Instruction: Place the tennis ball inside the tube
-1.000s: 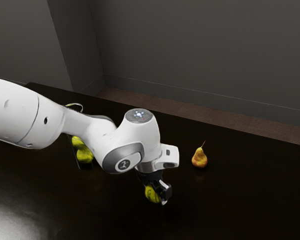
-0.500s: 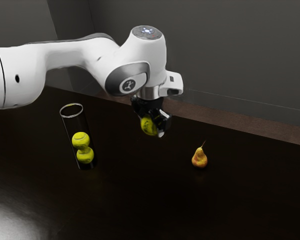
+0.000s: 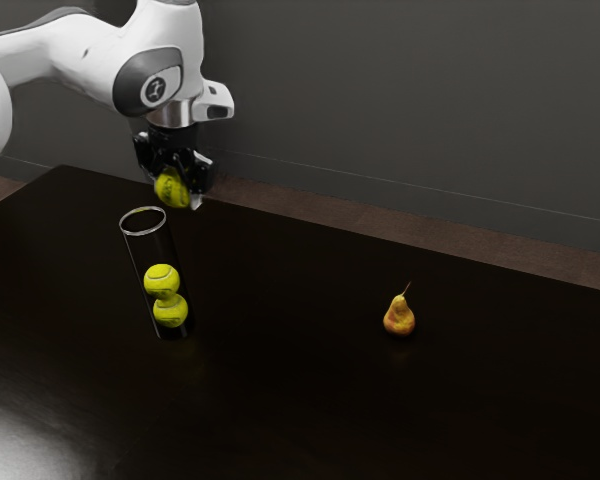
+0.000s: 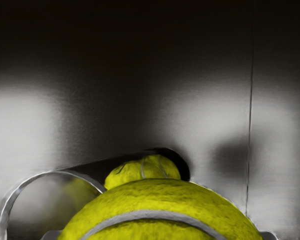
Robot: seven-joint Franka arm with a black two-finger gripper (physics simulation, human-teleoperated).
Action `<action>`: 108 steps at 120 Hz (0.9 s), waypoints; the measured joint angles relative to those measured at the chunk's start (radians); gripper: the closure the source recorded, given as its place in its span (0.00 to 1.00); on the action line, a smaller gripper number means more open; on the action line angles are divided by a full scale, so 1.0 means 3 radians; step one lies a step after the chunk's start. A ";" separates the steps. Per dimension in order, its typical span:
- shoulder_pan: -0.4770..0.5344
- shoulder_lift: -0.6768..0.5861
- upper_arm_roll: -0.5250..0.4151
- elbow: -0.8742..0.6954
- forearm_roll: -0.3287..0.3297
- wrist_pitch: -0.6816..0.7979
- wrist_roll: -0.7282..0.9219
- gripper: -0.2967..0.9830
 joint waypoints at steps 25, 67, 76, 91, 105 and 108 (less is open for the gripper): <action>-0.0008 0.0003 0.0386 0.0003 -0.0115 -0.0034 0.0271 0.51; 0.0002 0.0036 0.0624 0.0007 -0.0321 0.0004 0.0688 0.52; -0.0003 0.0041 0.0605 0.0009 -0.0332 0.0010 0.0753 0.53; 0.0011 0.0042 0.0602 0.0010 -0.0356 0.0011 0.0851 0.42; 0.0011 0.0043 0.0598 0.0020 -0.0369 0.0007 0.0931 0.35; 0.0011 0.0044 0.0597 0.0026 -0.0369 0.0006 0.0946 0.33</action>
